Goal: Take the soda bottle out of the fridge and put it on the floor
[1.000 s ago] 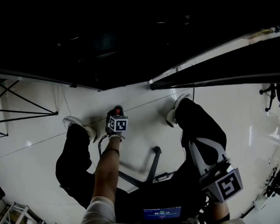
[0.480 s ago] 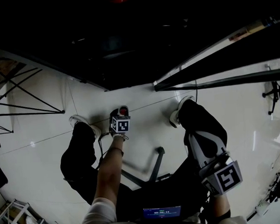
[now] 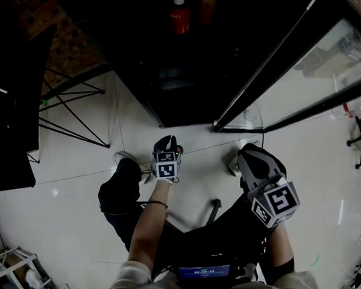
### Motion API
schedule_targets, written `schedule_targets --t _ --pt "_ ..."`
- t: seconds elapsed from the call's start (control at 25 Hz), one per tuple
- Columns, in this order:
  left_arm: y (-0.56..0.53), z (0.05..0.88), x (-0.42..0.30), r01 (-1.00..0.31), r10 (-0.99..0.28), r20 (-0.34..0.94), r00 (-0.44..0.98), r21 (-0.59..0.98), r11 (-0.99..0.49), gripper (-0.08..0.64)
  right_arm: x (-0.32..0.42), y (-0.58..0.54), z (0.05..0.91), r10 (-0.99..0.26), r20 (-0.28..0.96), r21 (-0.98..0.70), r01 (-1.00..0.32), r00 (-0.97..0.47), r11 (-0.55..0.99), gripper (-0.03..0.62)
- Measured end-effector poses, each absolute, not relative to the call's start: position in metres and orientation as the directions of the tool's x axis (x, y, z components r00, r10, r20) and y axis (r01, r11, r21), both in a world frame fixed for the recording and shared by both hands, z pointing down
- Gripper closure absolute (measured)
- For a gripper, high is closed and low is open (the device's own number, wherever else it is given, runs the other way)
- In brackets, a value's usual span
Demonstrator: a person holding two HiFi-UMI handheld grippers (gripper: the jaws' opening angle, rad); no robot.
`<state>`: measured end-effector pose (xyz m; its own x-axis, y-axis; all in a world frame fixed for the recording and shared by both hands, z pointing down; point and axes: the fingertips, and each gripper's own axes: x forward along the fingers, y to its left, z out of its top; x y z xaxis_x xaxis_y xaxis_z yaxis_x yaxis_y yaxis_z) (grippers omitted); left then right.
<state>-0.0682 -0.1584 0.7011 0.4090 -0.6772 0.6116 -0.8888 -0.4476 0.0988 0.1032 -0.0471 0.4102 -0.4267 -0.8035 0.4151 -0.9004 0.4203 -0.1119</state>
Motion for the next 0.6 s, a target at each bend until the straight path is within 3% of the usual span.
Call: schedule_targets --t 0.6 --pt "-0.077 0.416 -0.077 -0.876 -0.831 0.284 0.478 0.077 -0.477 0.557 0.077 -0.035 0.377 -0.802 0.305 -0.264 -0.855 -0.514 0.447 0.577"
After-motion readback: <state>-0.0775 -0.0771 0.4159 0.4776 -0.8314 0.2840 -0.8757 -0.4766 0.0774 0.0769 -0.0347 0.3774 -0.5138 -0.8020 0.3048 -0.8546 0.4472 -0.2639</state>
